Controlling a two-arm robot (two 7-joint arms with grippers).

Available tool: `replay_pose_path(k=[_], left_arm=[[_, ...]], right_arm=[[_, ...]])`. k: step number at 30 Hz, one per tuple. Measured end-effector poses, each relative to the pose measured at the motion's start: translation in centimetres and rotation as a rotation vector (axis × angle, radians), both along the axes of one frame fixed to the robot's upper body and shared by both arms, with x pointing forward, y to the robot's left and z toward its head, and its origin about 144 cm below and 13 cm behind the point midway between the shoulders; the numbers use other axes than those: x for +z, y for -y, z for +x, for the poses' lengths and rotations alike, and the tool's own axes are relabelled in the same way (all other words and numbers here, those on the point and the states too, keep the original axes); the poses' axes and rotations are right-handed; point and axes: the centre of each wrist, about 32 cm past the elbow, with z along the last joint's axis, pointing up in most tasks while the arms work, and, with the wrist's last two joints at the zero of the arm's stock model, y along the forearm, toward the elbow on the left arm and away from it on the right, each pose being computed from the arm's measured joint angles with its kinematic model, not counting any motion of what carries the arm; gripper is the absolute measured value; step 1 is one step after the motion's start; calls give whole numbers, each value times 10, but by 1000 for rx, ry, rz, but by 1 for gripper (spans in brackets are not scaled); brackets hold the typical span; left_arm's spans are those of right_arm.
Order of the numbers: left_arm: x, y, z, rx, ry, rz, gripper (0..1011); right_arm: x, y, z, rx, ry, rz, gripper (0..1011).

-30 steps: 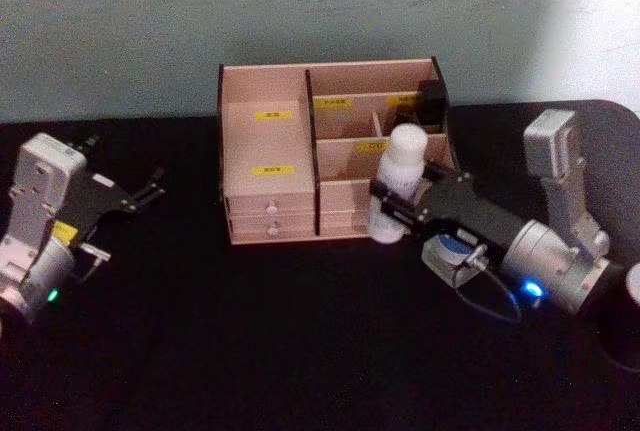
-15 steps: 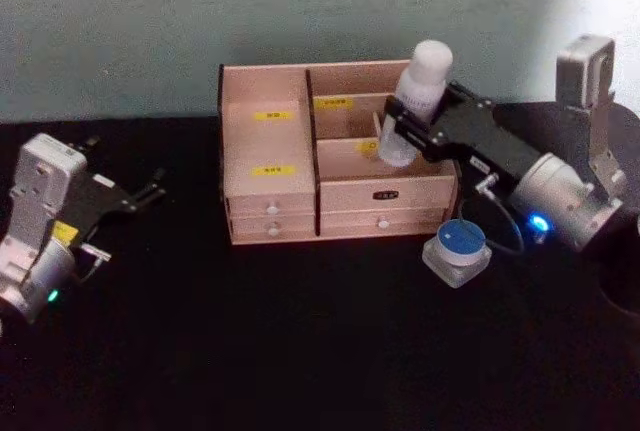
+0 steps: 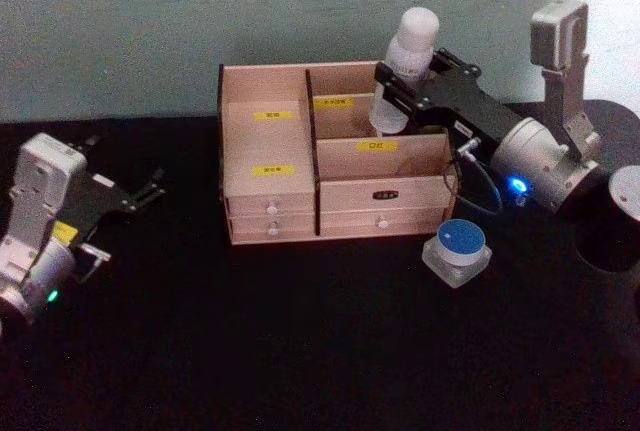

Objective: Pick up the facial cleanser and watermelon frost from the table and place them into the tiered storage box.

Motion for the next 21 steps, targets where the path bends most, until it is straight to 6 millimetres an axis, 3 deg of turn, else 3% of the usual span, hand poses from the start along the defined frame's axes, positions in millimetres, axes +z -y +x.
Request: replay_pose_path(k=[21], left_arm=[[0, 0, 0, 0, 0, 0, 1001]], right_arm=[[1, -14, 24, 35, -2, -15, 600]])
